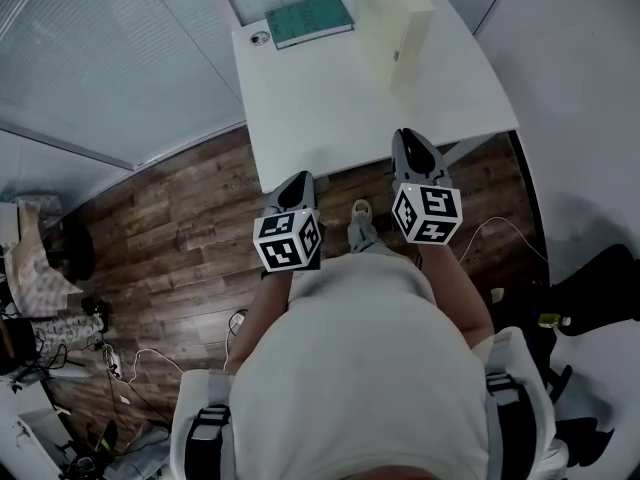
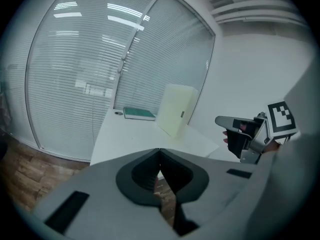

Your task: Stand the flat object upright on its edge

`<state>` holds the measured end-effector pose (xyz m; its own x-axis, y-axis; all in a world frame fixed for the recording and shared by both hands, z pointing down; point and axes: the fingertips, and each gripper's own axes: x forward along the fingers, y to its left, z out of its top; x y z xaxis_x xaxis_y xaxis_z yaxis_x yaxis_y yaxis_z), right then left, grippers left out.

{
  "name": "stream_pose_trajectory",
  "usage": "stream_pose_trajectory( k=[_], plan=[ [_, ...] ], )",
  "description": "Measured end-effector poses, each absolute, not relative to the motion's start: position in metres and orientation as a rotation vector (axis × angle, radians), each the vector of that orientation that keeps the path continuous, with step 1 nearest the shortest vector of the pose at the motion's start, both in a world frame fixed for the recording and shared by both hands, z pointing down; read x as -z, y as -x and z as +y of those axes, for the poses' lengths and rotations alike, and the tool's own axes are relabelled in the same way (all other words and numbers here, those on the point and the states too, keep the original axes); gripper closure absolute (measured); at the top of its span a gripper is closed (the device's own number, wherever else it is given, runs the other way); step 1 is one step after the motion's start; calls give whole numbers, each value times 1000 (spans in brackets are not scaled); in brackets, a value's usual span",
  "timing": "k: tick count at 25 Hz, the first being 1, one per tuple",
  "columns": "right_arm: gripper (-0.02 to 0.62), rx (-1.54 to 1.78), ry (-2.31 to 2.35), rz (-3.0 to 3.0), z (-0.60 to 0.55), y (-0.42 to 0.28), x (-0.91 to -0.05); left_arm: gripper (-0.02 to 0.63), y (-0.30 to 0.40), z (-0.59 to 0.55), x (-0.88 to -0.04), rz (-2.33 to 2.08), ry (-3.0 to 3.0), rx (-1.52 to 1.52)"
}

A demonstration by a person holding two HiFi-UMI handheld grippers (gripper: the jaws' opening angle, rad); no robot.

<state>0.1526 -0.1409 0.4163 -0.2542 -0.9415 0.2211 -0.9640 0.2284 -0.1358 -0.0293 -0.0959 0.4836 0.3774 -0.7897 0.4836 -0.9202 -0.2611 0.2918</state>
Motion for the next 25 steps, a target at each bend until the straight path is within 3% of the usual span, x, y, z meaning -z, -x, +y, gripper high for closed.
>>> stream_pose_trajectory(
  k=[25],
  plan=[
    [577,-396,-1701,-2477,-37,-98,-423,587,55,-18,-477,-1500,-2129,-278]
  ],
)
